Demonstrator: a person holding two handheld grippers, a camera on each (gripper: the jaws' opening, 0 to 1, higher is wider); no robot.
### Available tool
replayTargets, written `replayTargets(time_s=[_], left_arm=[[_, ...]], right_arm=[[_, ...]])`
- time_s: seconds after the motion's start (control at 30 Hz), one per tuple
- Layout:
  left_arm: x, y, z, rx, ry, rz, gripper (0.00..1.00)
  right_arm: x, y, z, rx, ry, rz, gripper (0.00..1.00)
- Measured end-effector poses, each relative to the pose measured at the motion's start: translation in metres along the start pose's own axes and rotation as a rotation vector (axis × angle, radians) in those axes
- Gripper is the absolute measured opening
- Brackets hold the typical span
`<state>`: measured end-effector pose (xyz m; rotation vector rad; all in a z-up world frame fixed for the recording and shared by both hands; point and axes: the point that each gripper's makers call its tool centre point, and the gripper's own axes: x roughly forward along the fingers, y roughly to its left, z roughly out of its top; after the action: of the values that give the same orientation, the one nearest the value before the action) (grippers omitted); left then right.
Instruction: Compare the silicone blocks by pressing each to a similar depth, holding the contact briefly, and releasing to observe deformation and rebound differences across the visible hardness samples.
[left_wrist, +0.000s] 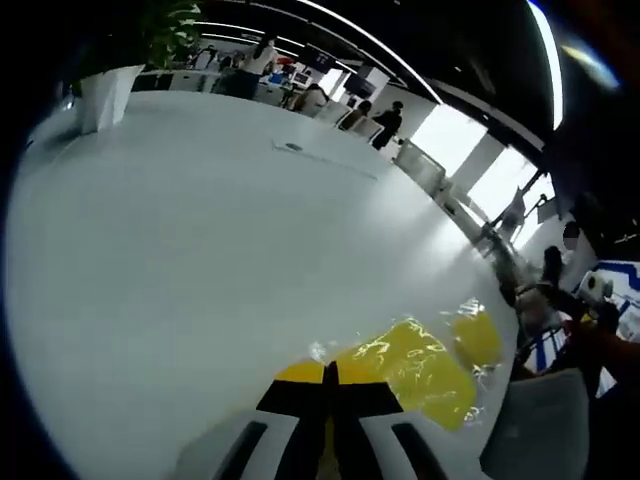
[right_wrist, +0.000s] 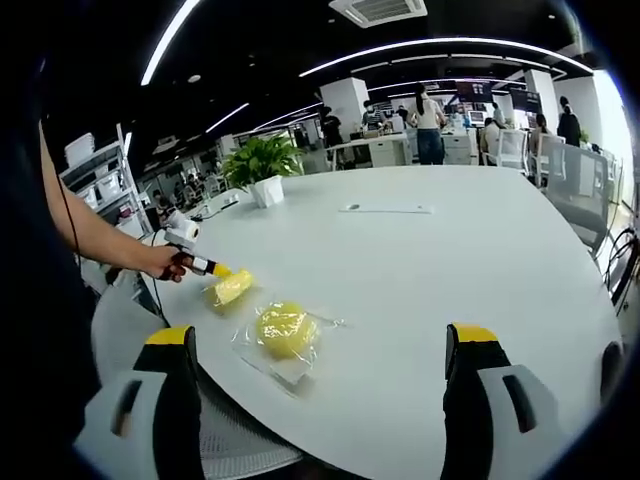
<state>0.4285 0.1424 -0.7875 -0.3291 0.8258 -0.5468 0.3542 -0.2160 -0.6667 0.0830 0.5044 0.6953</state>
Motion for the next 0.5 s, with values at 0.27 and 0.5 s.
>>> replayTargets(time_s=[0.27,0.5], left_arm=[[-0.001,0.005,0.006,0.003,-0.039,-0.004,0.2],[-0.019,0.0,0.026,0.076,-0.172,-0.011,0.77]], right_arm=[[-0.001,0.003,0.001,-0.004,-0.003,0.004,0.97],[-0.003,0.004,0.005,-0.025,-0.007,0.004,0.97]])
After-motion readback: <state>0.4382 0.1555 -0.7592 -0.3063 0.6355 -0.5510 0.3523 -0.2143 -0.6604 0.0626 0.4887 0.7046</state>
